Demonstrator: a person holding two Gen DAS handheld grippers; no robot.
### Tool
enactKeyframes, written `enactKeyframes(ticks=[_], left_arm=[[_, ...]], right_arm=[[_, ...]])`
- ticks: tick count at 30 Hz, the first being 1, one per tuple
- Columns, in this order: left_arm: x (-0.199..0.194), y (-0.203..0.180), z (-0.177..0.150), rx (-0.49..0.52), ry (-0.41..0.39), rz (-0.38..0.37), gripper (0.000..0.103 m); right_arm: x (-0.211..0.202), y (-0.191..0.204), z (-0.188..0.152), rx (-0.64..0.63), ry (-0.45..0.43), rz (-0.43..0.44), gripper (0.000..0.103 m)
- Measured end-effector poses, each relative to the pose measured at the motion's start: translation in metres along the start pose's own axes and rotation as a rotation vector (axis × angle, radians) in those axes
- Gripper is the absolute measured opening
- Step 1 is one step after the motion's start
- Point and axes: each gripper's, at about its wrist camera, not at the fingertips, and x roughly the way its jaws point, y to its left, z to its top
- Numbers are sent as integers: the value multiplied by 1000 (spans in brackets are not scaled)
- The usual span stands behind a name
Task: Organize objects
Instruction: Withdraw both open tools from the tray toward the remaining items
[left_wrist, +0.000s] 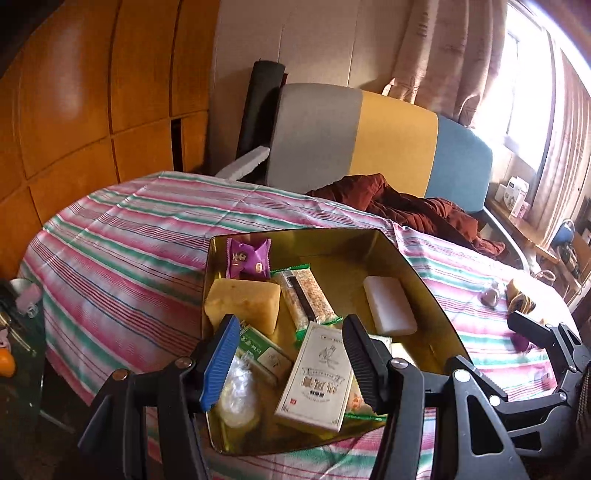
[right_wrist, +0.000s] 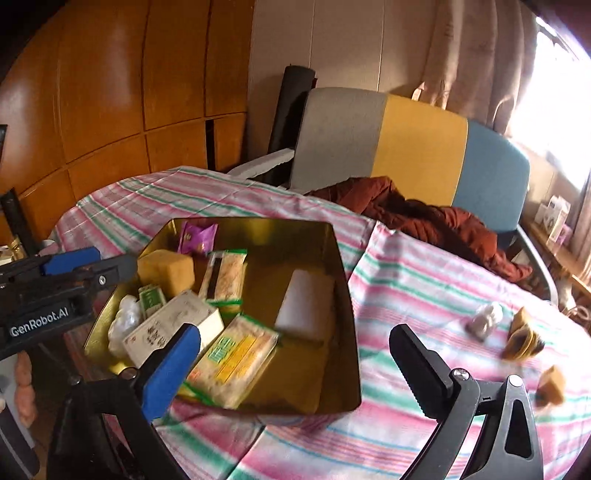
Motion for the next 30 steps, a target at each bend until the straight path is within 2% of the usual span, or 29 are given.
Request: enactKeyframes(ticks=[3, 5, 14, 30], left_arm=[[-3, -1, -6, 5, 2, 1, 59], [-5, -3, -10, 7, 5, -1, 59], [-10, -16, -15, 46, -1, -7, 59], [-16, -49, -17, 147, -1, -26, 59]], right_arm=[[-2, -7, -11, 72, -2, 34, 103], [-2, -9, -15, 97, 8, 18, 103], [-10, -11, -23, 70, 3, -34, 103], [-19, -30, -30, 89, -1, -57, 103]])
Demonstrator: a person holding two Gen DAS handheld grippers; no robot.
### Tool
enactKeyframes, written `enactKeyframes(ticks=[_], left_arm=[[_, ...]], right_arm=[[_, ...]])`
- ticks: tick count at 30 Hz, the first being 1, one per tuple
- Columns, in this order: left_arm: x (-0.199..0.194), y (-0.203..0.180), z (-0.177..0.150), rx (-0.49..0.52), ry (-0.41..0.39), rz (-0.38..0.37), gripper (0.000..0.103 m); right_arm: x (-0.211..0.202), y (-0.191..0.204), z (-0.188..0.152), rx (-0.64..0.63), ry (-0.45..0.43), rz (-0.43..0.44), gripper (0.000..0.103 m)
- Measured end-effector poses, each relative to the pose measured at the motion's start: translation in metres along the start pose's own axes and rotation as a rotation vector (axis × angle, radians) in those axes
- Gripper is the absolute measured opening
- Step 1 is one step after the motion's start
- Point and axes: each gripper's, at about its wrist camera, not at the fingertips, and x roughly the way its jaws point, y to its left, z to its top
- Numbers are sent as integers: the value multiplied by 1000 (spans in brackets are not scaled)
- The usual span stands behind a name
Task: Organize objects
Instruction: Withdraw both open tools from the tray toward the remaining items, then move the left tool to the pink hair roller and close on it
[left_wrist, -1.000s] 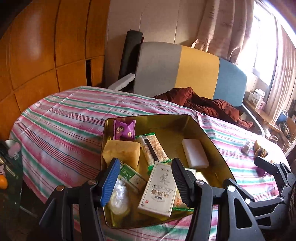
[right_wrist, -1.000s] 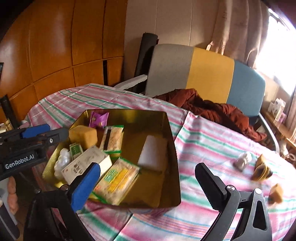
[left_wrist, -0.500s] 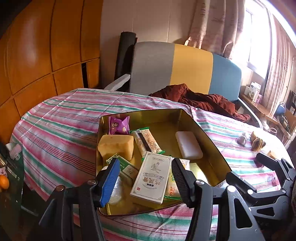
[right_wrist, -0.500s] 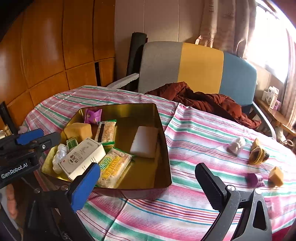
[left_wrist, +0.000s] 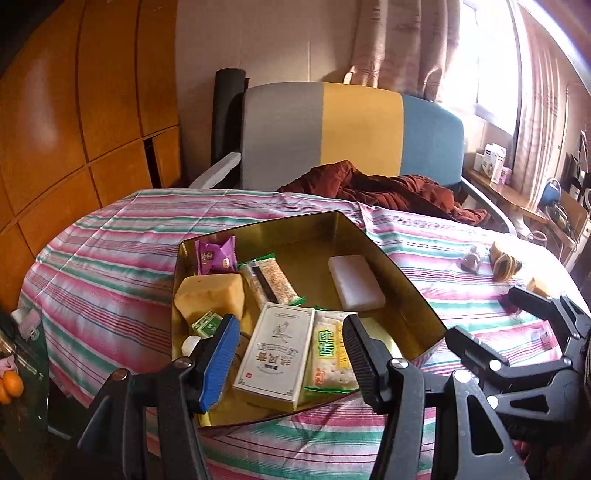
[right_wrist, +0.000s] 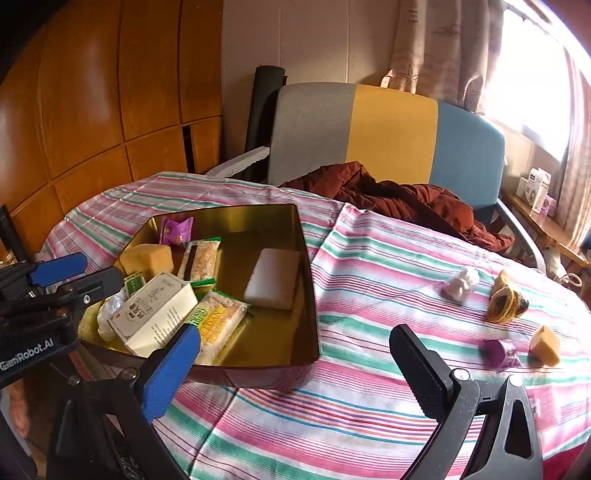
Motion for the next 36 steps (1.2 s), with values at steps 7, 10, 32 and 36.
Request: enactKeyframes(ticks=[7, 10, 32, 36], left_arm=[[-1, -16, 0, 46, 3, -23, 59], [1, -24, 0, 64, 13, -34, 59], [10, -78, -8, 216, 65, -104, 59], [14, -90, -9, 248, 80, -113, 59]], right_arm=[[-4, -28, -2, 36, 4, -49, 103], [-5, -43, -5, 58, 16, -72, 103], [-25, -269, -25, 405, 59, -432, 103], [-26, -315, -53, 664, 80, -400, 103]])
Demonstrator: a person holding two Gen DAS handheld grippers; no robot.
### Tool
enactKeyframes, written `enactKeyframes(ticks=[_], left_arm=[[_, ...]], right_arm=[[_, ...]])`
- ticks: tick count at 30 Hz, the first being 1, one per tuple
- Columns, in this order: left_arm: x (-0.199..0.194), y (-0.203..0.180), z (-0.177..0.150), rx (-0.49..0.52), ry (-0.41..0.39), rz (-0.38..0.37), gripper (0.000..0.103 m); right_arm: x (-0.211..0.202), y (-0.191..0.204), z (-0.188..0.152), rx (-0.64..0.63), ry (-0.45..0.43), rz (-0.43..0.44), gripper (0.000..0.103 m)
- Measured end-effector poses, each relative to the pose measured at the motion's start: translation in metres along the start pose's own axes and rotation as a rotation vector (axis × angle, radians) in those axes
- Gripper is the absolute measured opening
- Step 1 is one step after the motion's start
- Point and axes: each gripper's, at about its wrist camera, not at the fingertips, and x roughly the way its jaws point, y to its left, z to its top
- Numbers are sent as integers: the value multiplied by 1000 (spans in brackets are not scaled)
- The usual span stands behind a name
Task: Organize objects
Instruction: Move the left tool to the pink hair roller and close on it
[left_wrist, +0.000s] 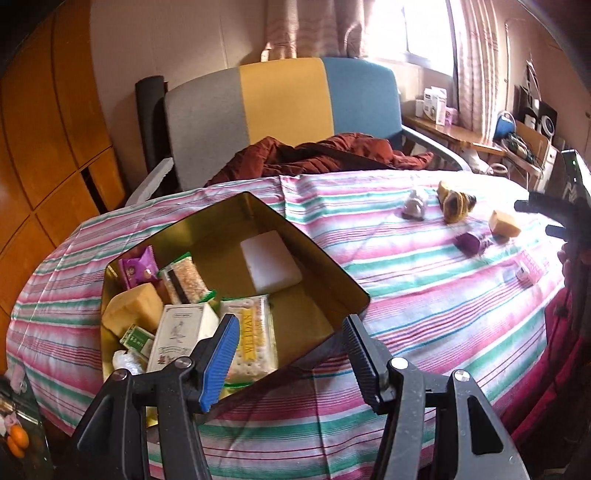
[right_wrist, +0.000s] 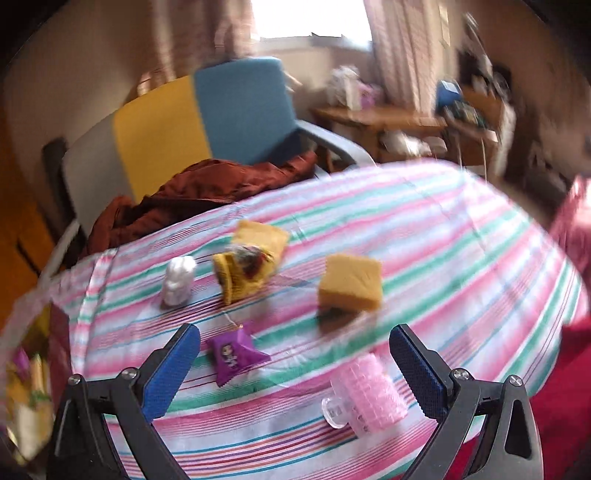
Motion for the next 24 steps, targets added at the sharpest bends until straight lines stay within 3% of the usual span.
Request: enactKeyframes(ticks=[3, 13, 24], left_arm=[[4, -10, 2, 24, 8, -12, 59], [15, -57, 16, 137, 14, -76, 59], [44, -104, 25, 236, 67, -139, 59]], right_arm=[[0, -20, 3, 114, 6, 23, 103], [-11, -47, 7, 257, -39, 32, 103], [-11, -78, 8, 437, -34, 141, 103]])
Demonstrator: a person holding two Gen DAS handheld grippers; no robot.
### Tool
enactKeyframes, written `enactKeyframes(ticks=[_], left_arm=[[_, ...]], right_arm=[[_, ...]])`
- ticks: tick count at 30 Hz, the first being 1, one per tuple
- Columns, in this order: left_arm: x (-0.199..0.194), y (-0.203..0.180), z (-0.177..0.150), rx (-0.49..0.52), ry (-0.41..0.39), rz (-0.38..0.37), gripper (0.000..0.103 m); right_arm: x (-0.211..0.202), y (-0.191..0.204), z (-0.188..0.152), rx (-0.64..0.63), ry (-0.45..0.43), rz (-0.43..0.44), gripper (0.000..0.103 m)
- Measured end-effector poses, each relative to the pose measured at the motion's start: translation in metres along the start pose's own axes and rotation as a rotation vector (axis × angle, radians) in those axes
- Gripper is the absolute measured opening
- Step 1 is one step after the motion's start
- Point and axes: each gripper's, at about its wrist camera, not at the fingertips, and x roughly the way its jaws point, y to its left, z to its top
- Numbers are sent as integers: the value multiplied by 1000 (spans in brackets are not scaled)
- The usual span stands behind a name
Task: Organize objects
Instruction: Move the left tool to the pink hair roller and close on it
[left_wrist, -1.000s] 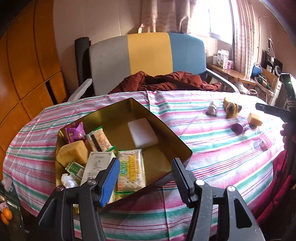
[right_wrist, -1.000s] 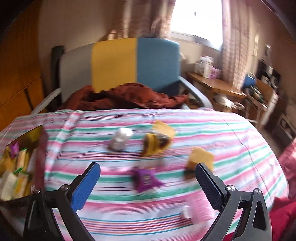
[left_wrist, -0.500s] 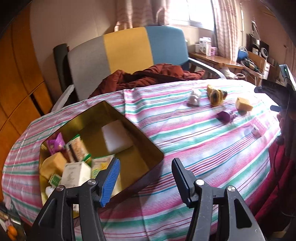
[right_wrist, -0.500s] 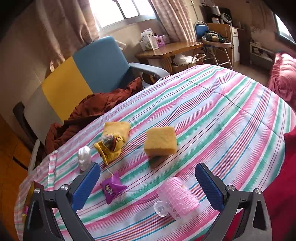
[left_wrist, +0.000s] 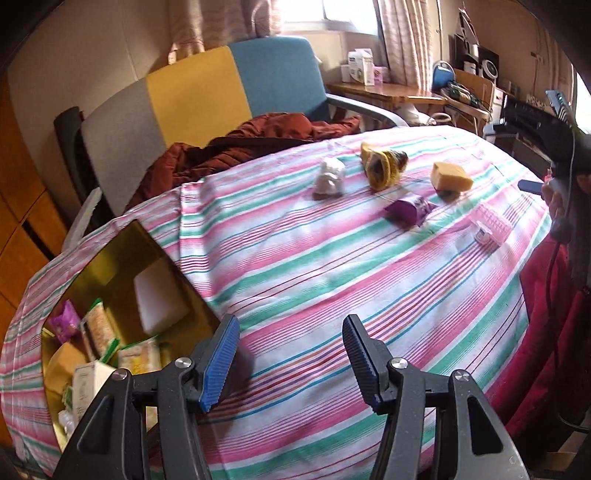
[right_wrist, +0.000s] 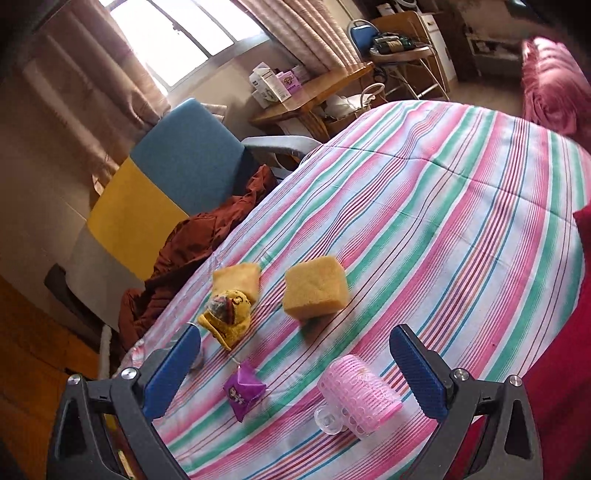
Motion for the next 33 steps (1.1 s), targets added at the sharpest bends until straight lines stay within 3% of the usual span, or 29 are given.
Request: enactKeyframes(ticks=[10, 21, 26, 27, 30, 33], left_arm=[[33, -31, 20, 24, 59, -107, 59], [64, -88, 66, 53, 83, -343, 59], [65, -136, 88, 261, -2, -420, 60], [66, -146, 92, 298, -5, -448, 64], [73, -172, 98, 400, -4, -511, 77], [82, -197, 102, 495, 1, -540, 78]], right_arm=[[-8, -33, 8, 182, -29, 39, 103], [-14, -50, 11, 275, -41, 50, 103], [-44, -44, 16, 203, -178, 14, 103], [-48, -42, 16, 189, -196, 12, 103], [-49, -40, 17, 176, -194, 18, 103], [-49, -41, 19, 184, -193, 29, 103]])
